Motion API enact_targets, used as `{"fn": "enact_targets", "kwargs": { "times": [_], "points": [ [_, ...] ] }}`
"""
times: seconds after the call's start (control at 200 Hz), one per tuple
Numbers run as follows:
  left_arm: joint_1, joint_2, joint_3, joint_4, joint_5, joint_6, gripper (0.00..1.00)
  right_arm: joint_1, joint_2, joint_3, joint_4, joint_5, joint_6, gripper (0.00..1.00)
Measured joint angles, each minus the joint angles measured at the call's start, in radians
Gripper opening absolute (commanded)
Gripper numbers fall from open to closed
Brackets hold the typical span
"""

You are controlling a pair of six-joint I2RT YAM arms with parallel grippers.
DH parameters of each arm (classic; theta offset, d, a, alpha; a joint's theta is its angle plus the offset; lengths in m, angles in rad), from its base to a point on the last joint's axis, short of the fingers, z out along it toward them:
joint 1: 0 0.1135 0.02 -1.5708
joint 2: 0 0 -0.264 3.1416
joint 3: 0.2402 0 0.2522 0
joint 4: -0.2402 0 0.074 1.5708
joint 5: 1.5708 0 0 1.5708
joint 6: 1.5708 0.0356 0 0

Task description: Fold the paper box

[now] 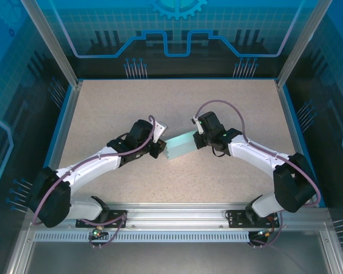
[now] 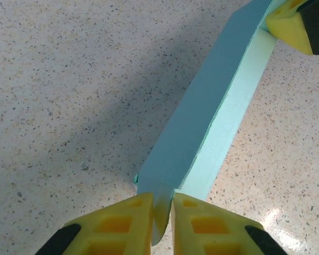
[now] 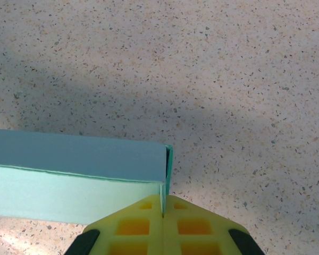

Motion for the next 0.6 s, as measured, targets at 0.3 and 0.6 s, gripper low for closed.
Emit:
{"fn": "enact_targets", "kwargs": {
  "times": [0.3,0.6],
  "points": [
    [-0.002,0.000,0.004,0.000,-0.019,-0.018,0.08,0.000,-0.006,0.000,-0.001,-0.007,0.008,0.03],
    [-0.015,0.001,0.005,0.020,-0.043,-0.183,0.08,0.003,-0.023,-0.011,-0.003,-0.008,0.028,0.03]
  ]
}}
